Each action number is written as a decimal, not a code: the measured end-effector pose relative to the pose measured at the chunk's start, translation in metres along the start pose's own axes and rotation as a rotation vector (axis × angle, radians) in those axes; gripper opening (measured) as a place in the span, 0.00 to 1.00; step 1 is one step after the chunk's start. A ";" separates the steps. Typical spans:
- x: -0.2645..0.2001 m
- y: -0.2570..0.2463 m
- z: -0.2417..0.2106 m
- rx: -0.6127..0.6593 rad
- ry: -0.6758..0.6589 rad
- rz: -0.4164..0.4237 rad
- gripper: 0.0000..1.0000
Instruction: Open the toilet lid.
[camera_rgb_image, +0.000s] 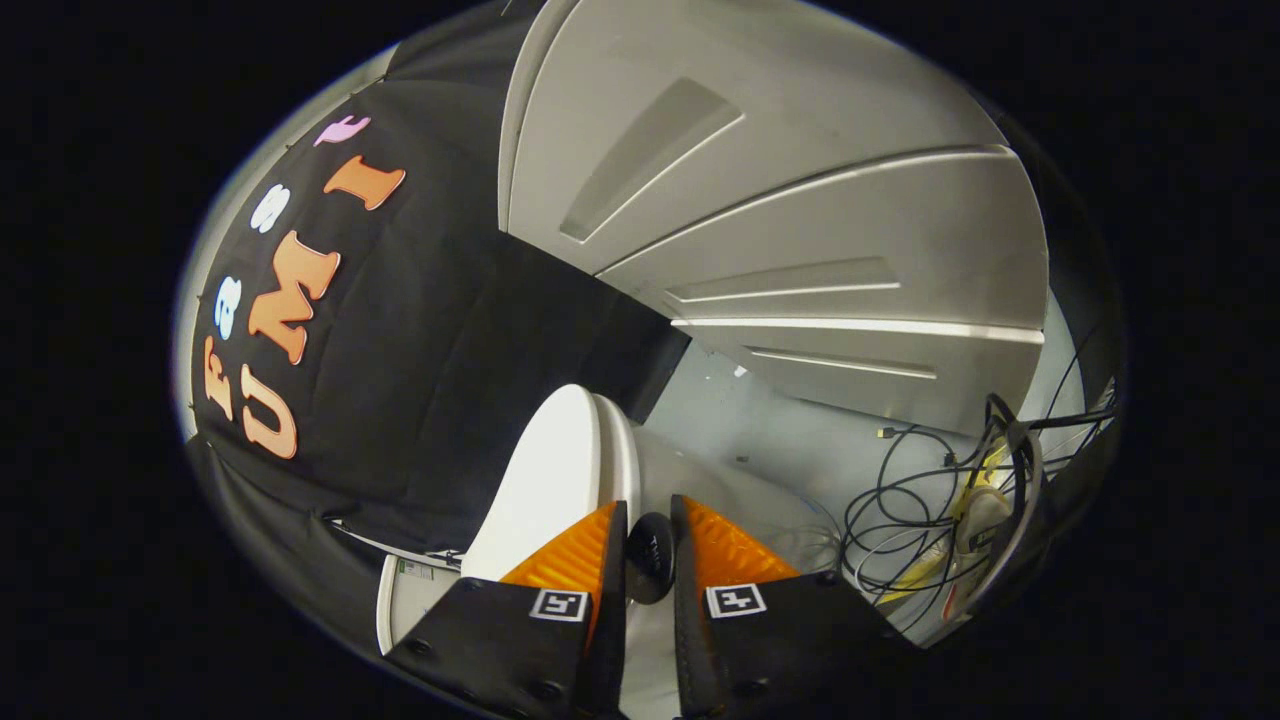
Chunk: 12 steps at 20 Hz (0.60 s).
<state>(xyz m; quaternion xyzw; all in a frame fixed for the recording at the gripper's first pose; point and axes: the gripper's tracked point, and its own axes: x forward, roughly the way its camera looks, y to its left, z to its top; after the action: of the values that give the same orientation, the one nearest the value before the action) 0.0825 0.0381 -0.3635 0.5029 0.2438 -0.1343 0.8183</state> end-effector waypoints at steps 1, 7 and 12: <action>0.002 0.003 0.001 0.008 0.003 0.012 0.24; -0.001 0.005 0.001 0.084 -0.004 0.031 0.10; 0.002 0.005 0.002 0.089 -0.042 0.055 0.08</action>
<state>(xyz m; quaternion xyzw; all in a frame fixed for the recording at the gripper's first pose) 0.0874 0.0383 -0.3603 0.5424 0.2067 -0.1330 0.8034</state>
